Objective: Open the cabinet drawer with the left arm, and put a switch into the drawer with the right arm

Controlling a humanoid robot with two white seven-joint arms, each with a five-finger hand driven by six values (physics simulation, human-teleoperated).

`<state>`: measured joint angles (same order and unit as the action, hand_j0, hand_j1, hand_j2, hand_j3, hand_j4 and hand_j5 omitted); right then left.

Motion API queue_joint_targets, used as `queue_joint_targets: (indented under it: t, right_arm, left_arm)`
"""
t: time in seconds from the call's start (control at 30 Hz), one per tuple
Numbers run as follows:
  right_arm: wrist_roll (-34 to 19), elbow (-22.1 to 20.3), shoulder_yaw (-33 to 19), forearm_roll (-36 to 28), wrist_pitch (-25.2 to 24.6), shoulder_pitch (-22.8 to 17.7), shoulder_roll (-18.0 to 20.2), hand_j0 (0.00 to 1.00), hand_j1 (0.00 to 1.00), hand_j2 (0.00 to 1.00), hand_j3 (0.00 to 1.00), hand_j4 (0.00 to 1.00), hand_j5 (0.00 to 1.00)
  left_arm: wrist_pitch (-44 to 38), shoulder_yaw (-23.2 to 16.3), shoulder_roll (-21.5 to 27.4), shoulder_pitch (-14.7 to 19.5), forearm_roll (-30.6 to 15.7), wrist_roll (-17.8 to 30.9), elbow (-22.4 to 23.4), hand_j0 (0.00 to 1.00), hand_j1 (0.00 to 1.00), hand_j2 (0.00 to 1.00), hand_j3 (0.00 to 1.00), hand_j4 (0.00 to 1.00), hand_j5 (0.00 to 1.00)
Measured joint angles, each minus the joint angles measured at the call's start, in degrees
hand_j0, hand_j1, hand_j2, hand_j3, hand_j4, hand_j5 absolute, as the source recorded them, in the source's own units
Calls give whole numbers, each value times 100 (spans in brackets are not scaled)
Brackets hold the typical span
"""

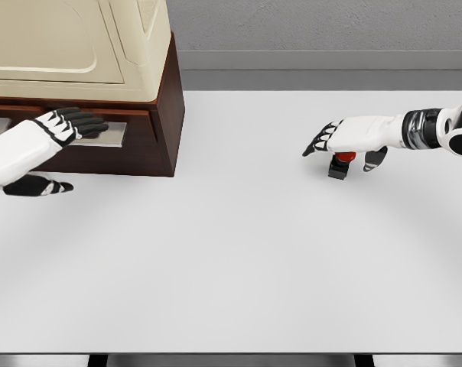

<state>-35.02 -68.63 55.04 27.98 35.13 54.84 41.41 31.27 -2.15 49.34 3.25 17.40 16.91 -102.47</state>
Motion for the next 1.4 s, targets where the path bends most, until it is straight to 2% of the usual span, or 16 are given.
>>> queue_joint_targets:
  t: [0.3, 0.9, 1.07, 1.13, 1.3, 1.4]
  right_arm:
    - [0, -2, -4, -6, 0, 0, 26, 100, 100, 100, 100, 100, 100]
    - [0, 118, 4, -6, 0, 0, 18, 100, 100, 100, 100, 100, 100]
    - [0, 120, 16, -1, -1, 9, 5, 100, 100, 100, 100, 100, 100]
    - [0, 125, 41, 0, 0, 9, 9, 100, 100, 100, 100, 100, 100]
    - [0, 139, 75, 0, 0, 9, 18, 100, 100, 100, 100, 100, 100]
    - [0, 145, 82, 0, 0, 9, 16, 100, 100, 100, 100, 100, 100]
  left_arm:
    - [-1, -230, -9, 0, 31, 0, 144, 100, 100, 100, 100, 100, 100]
    - [60, -177, 1, -220, -70, -12, 386, 100, 100, 100, 100, 100, 100]
    - [72, -65, -4, -360, -102, -9, 403, 100, 100, 100, 100, 100, 100]
    - [89, -5, -11, -518, -182, -5, 384, 100, 100, 100, 100, 100, 100]
    - [208, 261, -7, -633, -112, -12, 406, 100, 100, 100, 100, 100, 100]
    - [256, 409, -12, -817, -147, -16, 387, 100, 100, 100, 100, 100, 100]
